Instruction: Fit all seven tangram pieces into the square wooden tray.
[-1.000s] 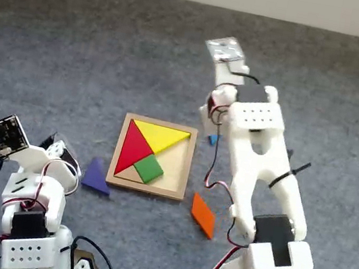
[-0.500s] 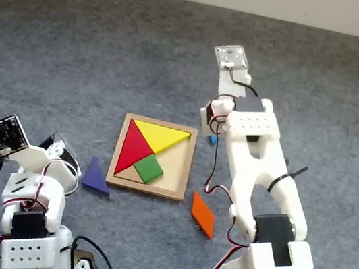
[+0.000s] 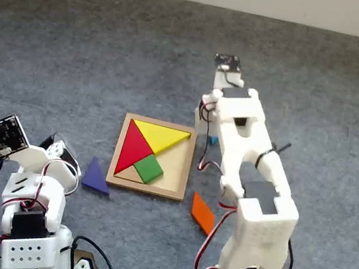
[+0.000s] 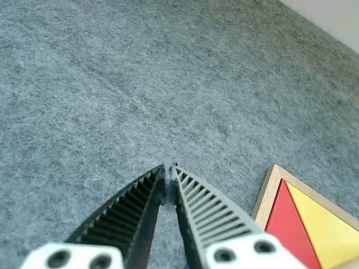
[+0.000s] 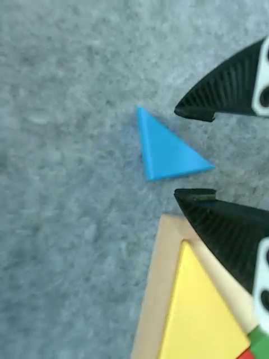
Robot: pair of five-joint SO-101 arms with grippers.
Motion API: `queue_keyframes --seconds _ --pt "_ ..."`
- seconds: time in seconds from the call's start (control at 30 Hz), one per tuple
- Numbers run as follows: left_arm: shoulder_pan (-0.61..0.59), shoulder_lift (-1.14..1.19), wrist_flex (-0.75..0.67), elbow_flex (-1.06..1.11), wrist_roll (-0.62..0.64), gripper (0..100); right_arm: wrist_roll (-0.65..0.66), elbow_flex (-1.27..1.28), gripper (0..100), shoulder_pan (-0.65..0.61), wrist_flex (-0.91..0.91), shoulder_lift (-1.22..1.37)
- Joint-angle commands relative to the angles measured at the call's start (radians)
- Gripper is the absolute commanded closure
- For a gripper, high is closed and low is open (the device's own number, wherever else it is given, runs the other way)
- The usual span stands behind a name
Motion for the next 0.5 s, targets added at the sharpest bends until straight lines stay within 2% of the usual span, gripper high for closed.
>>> queue_keyframes --seconds 0.0,0.2,0.47 --pt "-0.013 -0.048 -0.017 0.021 -0.011 95 -0.068 -0.171 79.5 -0.008 0.041 0.031" --pt "-0.013 -0.048 -0.017 0.021 -0.011 95 -0.107 -0.266 79.5 -0.007 0.067 0.111" --pt "-0.013 -0.048 -0.017 0.021 -0.011 95 -0.13 -0.266 79.5 -0.007 0.082 0.119"
